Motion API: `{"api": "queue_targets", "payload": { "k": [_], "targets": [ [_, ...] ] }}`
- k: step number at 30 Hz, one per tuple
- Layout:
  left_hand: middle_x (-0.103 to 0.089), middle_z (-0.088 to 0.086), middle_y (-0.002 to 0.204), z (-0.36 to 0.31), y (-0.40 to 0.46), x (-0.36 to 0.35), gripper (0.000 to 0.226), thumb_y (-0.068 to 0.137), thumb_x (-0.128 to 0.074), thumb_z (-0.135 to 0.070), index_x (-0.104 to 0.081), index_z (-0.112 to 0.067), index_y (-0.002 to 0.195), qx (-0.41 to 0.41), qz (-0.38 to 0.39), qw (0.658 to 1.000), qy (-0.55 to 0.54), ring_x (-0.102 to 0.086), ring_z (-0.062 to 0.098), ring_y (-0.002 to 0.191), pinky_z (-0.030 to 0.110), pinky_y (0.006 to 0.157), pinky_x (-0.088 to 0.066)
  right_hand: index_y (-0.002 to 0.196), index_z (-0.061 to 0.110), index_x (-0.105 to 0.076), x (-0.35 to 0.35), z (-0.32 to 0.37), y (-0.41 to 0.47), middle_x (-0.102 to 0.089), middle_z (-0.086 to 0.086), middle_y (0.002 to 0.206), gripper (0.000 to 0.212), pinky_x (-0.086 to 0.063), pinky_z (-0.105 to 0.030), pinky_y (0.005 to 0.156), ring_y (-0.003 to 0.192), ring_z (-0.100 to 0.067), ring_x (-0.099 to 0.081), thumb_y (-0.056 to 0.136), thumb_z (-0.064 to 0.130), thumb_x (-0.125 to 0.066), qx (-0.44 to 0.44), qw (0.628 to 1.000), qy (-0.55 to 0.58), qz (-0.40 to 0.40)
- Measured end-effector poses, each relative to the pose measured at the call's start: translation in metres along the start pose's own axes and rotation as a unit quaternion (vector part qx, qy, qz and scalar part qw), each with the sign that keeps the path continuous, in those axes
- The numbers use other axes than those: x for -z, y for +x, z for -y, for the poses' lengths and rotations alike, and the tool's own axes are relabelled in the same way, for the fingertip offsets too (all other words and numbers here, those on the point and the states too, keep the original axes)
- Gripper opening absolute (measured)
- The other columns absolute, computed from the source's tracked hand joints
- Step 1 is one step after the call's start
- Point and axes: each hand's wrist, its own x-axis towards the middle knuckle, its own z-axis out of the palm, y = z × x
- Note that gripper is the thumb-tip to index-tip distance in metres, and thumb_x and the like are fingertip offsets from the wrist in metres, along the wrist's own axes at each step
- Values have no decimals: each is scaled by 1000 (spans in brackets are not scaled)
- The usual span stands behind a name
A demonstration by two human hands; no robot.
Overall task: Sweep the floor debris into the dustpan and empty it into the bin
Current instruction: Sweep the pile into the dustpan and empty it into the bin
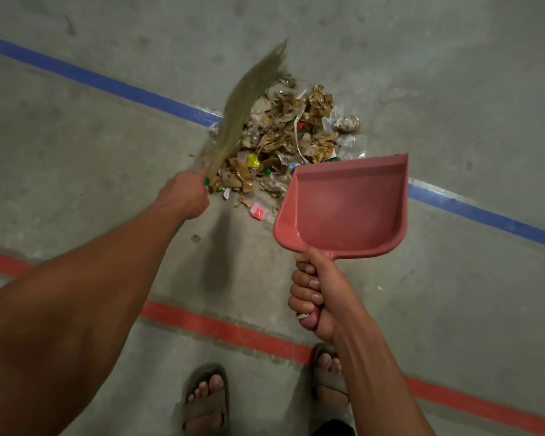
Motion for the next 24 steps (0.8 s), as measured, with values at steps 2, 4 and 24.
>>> {"api": "queue_targets", "payload": {
  "k": [2, 4, 24],
  "targets": [
    [-55, 16, 137, -1, -4, -1, 63, 102, -51, -27, -27, -28, 160, -41, 14, 999, 15, -56, 42, 120, 49, 96, -49, 62, 23, -40, 0, 1, 1, -20, 7, 51, 35, -18, -20, 33, 34, -6, -15, 93, 20, -56, -3, 1000, 1, 1],
    [-53, 12, 140, 4, -17, -2, 62, 103, -52, -28, -27, -31, 160, -75, 7, 997, 19, -57, 39, 120, 48, 93, -50, 63, 24, -40, 2, 3, 1, -21, 6, 51, 35, -19, -20, 33, 34, -7, -16, 93, 20, -57, -5, 1000, -1, -1],
    [-57, 15, 127, 45, -104, -85, 68, 99, -54, -12, -31, -24, 162, -33, -14, 990, -138, -61, 40, 105, 45, 89, -51, 62, 23, -38, -10, -11, 9, -20, 7, 50, 36, -17, -20, 33, 33, -6, -15, 94, 20, -55, -33, 999, -19, 13]
  ]
}}
